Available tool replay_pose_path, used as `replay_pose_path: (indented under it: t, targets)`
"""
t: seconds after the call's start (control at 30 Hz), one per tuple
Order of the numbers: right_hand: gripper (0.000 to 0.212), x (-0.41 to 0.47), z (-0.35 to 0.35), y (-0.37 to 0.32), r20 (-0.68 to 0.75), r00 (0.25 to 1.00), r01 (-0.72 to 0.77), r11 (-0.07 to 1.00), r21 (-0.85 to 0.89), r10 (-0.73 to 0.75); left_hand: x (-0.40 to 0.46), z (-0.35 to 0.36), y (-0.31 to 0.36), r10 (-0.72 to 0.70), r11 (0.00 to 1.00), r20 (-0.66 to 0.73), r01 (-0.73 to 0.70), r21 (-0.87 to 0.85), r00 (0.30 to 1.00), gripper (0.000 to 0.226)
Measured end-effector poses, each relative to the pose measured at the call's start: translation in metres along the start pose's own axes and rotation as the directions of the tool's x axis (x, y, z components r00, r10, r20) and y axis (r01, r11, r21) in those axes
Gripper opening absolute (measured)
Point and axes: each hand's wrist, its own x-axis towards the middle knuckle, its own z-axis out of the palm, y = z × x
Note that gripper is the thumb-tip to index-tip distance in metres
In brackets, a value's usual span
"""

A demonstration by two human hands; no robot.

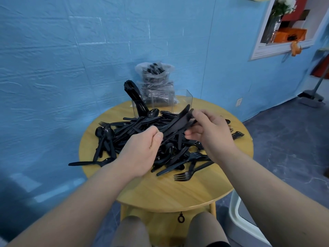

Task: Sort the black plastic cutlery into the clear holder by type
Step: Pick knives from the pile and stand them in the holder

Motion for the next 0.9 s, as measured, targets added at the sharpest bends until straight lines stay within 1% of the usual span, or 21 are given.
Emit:
replay_pose_path:
  t: [0.03, 0.07, 0.13, 0.2, 0.27, 0.33, 0.37, 0.47, 0.5, 0.57, 0.63, 0.7, 0.77, 0.8, 0.9]
  targets:
    - [0.014, 0.0, 0.0, 0.0, 0.025, 1.0, -0.016, 0.999, 0.051, 0.015, 0.001, 0.0, -0.002, -0.006, 1.0, -0.013, 0.006, -0.006, 1.0, 0.031]
    - [0.011, 0.001, 0.001, 0.0, 0.043, 0.999, -0.021, 0.998, 0.064, 0.018, 0.001, 0.0, -0.003, -0.013, 1.0, -0.023, 0.013, -0.015, 1.0, 0.031]
    - [0.014, 0.002, 0.002, 0.002, 0.053, 0.999, 0.004, 1.0, -0.005, -0.004, 0.002, 0.0, -0.006, -0.022, 0.999, -0.026, 0.021, -0.025, 0.999, 0.031]
    - [0.012, 0.002, 0.005, 0.004, 0.036, 0.999, 0.039, 0.997, -0.061, -0.037, 0.002, 0.0, -0.006, 0.0, 1.0, -0.002, 0.0, -0.021, 1.0, 0.032]
    - [0.008, 0.003, 0.007, 0.003, 0.017, 0.998, 0.061, 0.996, -0.071, -0.06, 0.001, 0.0, -0.006, 0.036, 0.999, 0.042, -0.037, 0.008, 0.998, 0.032]
    - [0.006, 0.005, 0.01, 0.003, 0.009, 0.998, 0.068, 0.995, -0.075, -0.067, 0.002, 0.001, -0.007, 0.046, 0.996, 0.074, -0.052, 0.071, 0.996, 0.031]
    - [0.009, 0.006, 0.011, 0.004, 0.005, 0.998, 0.065, 0.994, -0.084, -0.065, 0.003, 0.0, -0.008, 0.046, 0.993, 0.083, -0.055, 0.108, 0.995, 0.03]
    - [0.038, 0.009, 0.012, 0.007, 0.006, 0.998, 0.058, 0.989, -0.133, -0.058, 0.006, -0.004, -0.009, 0.053, 0.974, 0.112, -0.076, 0.212, 0.992, 0.029]
    - [0.041, 0.01, 0.013, 0.007, 0.009, 0.998, 0.068, 0.985, -0.161, -0.068, 0.006, -0.006, -0.008, 0.05, 0.968, 0.126, -0.08, 0.24, 0.991, 0.028]
    - [0.038, 0.012, 0.015, 0.005, 0.005, 0.995, 0.096, 0.967, -0.236, -0.098, 0.007, -0.007, -0.008, 0.042, 0.954, 0.148, -0.083, 0.288, 0.988, 0.027]
    - [0.03, 0.015, 0.018, 0.004, -0.031, 0.992, 0.106, 0.955, -0.277, -0.119, 0.009, -0.007, -0.009, 0.045, 0.943, 0.139, -0.088, 0.32, 0.989, 0.024]
    - [0.024, 0.019, 0.02, 0.003, -0.081, 0.989, 0.098, 0.96, -0.261, -0.123, 0.011, -0.006, -0.009, 0.062, 0.945, 0.101, -0.091, 0.315, 0.993, 0.023]
    - [0.016, 0.021, 0.022, 0.001, -0.096, 0.989, 0.087, 0.97, -0.229, -0.111, 0.013, -0.006, -0.009, 0.085, 0.955, 0.059, -0.098, 0.28, 0.995, 0.023]
    - [0.013, 0.022, 0.024, 0.0, -0.089, 0.992, 0.075, 0.981, -0.179, -0.092, 0.014, -0.006, -0.009, 0.098, 0.962, 0.034, -0.104, 0.251, 0.995, 0.022]
    - [0.009, 0.026, 0.029, -0.004, -0.042, 0.999, 0.011, 0.998, 0.063, -0.008, 0.012, -0.004, -0.009, 0.138, 0.98, -0.043, -0.13, 0.151, 0.989, 0.021]
